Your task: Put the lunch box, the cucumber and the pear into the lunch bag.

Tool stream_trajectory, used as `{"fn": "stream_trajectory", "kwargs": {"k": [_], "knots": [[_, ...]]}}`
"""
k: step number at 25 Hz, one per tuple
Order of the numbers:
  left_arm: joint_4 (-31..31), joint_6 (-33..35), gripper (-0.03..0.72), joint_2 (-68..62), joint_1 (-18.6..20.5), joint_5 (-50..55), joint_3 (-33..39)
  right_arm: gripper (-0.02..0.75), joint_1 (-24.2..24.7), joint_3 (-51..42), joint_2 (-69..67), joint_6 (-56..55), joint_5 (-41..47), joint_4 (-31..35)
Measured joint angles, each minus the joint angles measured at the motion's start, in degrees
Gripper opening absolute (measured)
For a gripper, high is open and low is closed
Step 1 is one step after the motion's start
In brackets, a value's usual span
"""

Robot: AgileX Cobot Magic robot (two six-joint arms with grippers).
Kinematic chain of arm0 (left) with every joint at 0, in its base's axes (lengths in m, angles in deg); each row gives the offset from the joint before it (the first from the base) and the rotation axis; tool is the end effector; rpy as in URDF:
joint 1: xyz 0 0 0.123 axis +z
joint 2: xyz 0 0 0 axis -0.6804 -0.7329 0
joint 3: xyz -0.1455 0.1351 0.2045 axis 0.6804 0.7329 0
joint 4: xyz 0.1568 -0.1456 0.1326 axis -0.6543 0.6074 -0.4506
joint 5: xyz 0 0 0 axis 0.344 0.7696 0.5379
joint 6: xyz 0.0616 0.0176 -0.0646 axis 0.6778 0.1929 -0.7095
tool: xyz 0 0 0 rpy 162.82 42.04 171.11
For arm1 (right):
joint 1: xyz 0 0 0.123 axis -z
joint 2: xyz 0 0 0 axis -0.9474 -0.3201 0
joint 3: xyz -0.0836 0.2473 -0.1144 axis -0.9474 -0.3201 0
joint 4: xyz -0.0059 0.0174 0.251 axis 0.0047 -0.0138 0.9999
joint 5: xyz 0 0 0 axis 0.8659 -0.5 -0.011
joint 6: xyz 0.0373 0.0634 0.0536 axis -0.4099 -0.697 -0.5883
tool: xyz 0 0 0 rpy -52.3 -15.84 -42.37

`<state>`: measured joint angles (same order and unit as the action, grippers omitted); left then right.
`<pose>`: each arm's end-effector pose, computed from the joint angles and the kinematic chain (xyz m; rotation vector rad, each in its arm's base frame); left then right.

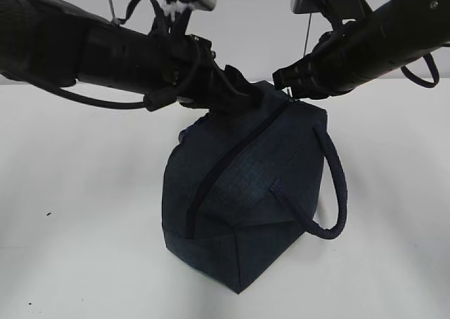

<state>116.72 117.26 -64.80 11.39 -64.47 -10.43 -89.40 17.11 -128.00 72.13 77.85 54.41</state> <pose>0.3235 -0.2428 0.2488 0.9514 1.9403 -0.7091 0.3563 0.1200 0.2625 -0.3370 2.3417 0.2224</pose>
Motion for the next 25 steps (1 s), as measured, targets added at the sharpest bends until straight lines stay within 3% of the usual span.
{"fn": "stream_trajectory", "kwargs": {"k": [2,5,7,15,19,25], "knots": [[0.0,-0.7,0.269,-1.0,-0.5,-0.6,0.0,0.006,0.0,0.0,0.0,0.0,0.0,0.3],[0.0,-1.4,0.062,-1.7,-0.7,-0.9,0.0,0.006,0.0,0.0,0.0,0.0,0.0,0.5],[0.0,-1.6,0.003,-1.6,-0.7,-0.9,0.0,0.006,0.0,0.0,0.0,0.0,-0.1,0.5],[-3.4,-1.8,-0.013,2.5,-0.7,-0.6,0.2,0.006,3.9,0.0,-1.8,0.0,-1.9,1.7],[-4.1,-1.8,-0.013,4.8,-0.7,-0.2,0.5,0.006,7.8,0.3,-4.1,0.0,-1.4,4.8],[-4.1,-1.8,-0.013,5.5,-0.7,-1.4,0.5,0.006,8.7,0.4,-6.3,1.6,0.1,9.6]]}}
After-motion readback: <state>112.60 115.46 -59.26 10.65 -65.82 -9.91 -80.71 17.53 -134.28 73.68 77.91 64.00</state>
